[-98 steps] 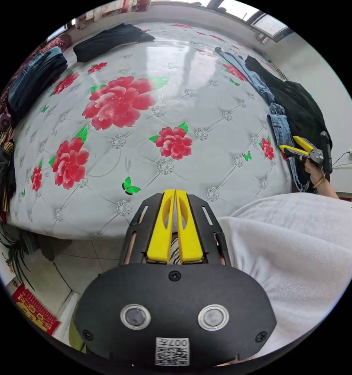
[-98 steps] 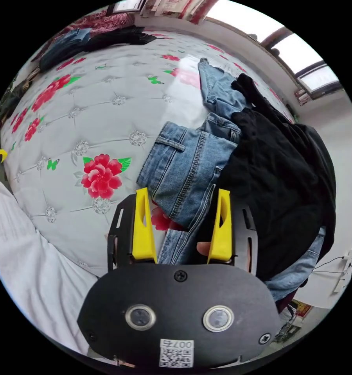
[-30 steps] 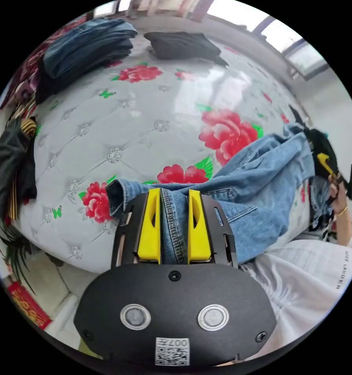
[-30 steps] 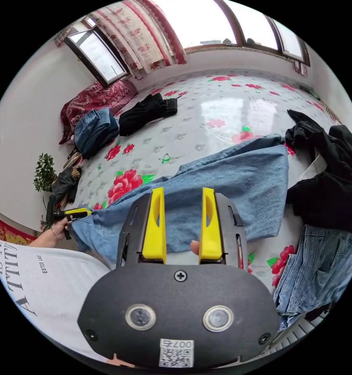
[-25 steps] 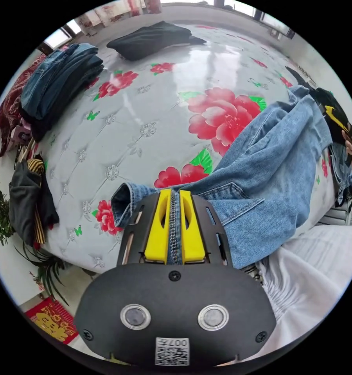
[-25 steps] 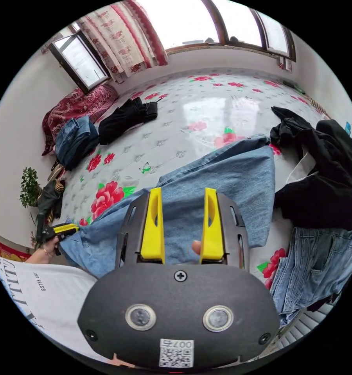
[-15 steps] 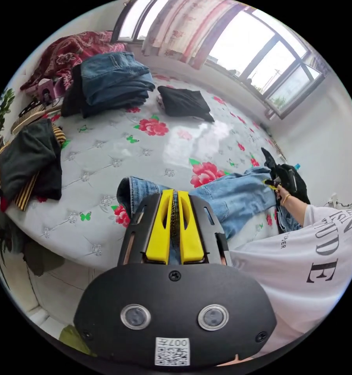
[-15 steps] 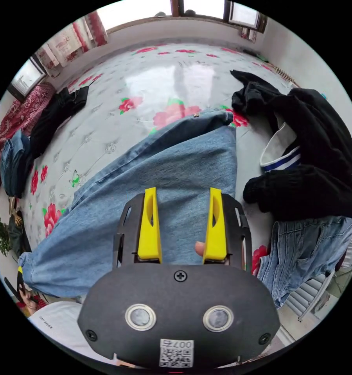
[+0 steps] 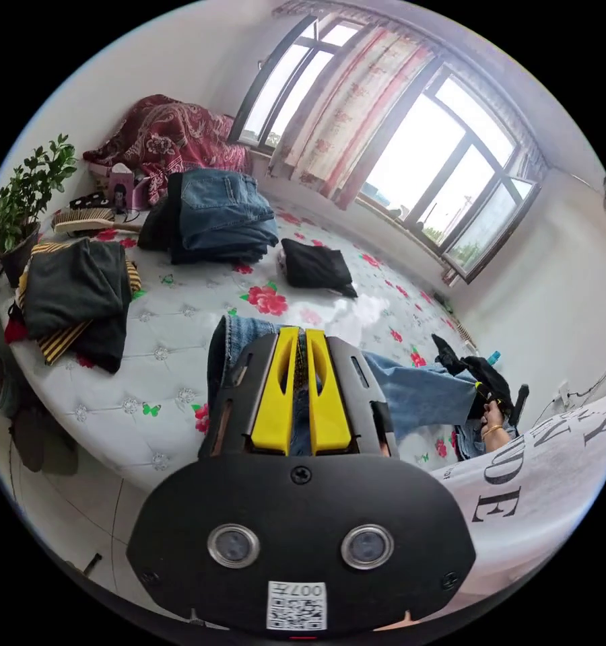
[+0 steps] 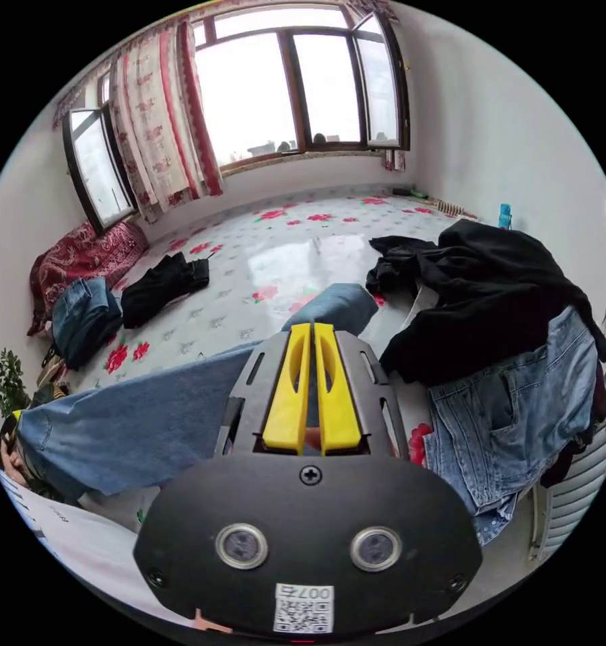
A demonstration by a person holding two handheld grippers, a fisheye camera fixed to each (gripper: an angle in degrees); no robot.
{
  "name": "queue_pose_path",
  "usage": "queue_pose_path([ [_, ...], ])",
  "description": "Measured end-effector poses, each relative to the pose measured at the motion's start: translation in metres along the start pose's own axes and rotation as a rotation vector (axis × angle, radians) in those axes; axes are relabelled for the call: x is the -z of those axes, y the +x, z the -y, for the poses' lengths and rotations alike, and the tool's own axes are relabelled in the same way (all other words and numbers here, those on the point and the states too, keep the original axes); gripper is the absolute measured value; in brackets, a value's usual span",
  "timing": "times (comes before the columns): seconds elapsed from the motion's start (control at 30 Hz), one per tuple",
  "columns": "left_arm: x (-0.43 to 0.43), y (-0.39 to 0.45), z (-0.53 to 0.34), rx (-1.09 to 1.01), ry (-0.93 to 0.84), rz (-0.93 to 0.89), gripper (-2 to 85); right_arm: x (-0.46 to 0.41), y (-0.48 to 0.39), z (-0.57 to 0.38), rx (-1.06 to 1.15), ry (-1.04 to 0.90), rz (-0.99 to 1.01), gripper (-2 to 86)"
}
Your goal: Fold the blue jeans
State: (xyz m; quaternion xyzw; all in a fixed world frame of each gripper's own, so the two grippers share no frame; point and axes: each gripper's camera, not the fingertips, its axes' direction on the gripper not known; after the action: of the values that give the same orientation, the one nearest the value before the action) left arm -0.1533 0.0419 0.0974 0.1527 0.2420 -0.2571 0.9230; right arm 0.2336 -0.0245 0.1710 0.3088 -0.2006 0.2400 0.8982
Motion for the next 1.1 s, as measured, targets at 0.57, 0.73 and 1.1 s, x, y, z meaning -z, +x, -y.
queue_pose_path([
  [0.57,0.157,0.069,0.058,-0.354,0.622,0.191,0.1,0.225,-0.041,0.058,0.147,0.778,0.144,0.0],
  [0.73,0.026,0.014,0.131,-0.239,0.386,0.299,3.5,0.113,-0.089,0.128,0.246,0.556,0.148,1.1],
  [1.1,-0.1,-0.088,0.007,0.046,-0.233,0.427,6.3,-0.129,-0.049,-0.001,0.116,-0.412,0.237,10.1],
])
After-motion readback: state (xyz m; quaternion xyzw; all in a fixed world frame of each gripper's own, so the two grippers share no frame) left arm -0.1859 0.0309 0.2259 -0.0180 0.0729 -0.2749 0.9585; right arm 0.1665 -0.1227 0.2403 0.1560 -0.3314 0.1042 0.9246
